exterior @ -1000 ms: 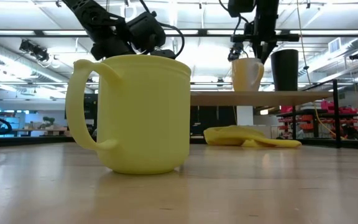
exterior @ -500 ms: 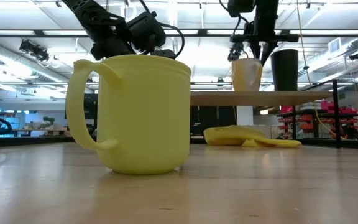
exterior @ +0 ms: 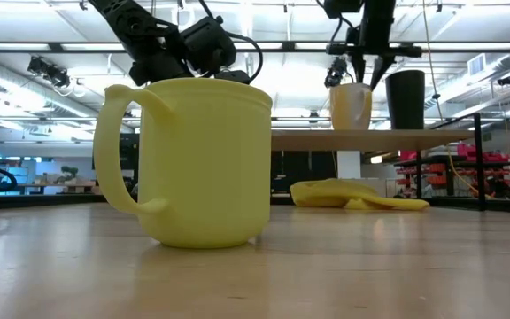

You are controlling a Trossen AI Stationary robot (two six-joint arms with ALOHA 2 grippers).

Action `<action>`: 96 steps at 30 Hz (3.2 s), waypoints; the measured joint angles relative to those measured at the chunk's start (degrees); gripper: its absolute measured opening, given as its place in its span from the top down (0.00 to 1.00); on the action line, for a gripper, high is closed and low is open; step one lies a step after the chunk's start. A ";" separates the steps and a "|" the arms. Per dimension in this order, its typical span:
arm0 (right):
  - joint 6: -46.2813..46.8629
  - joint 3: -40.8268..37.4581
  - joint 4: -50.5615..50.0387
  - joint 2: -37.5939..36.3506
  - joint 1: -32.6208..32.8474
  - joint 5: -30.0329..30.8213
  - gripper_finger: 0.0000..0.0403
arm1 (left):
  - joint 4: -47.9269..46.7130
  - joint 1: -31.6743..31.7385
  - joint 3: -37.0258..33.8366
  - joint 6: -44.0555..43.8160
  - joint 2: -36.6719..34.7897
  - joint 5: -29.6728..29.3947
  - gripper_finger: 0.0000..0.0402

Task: Stack small to large cups/mugs on shelf
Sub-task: Put the yellow mug on the shelf

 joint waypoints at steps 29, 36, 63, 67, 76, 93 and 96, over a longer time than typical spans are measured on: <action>-13.42 30.66 -12.46 -1.87 10.67 -3.55 0.74 | -0.75 0.00 0.00 0.41 0.00 2.90 0.96; -11.32 30.47 -12.45 -6.88 26.51 1.15 0.77 | -0.82 0.00 0.00 0.36 0.00 3.02 0.95; 38.70 -40.24 30.32 -5.92 69.54 6.32 0.81 | -26.25 -5.28 0.00 -4.42 0.00 3.65 0.94; 38.59 -45.81 37.85 -5.92 69.53 6.01 0.81 | -30.69 -10.02 0.00 -7.52 0.00 6.37 0.96; 38.55 -49.09 43.56 -5.95 69.53 5.56 0.81 | -31.01 -25.26 0.00 -19.23 0.00 6.68 0.96; 38.74 -45.60 46.98 -5.95 69.02 5.53 0.81 | -30.98 -42.61 -0.08 -30.11 -2.52 -12.08 0.94; 38.40 -44.54 47.15 -5.96 68.61 5.56 0.81 | -32.97 -45.37 -0.13 -33.13 -4.41 -15.64 0.93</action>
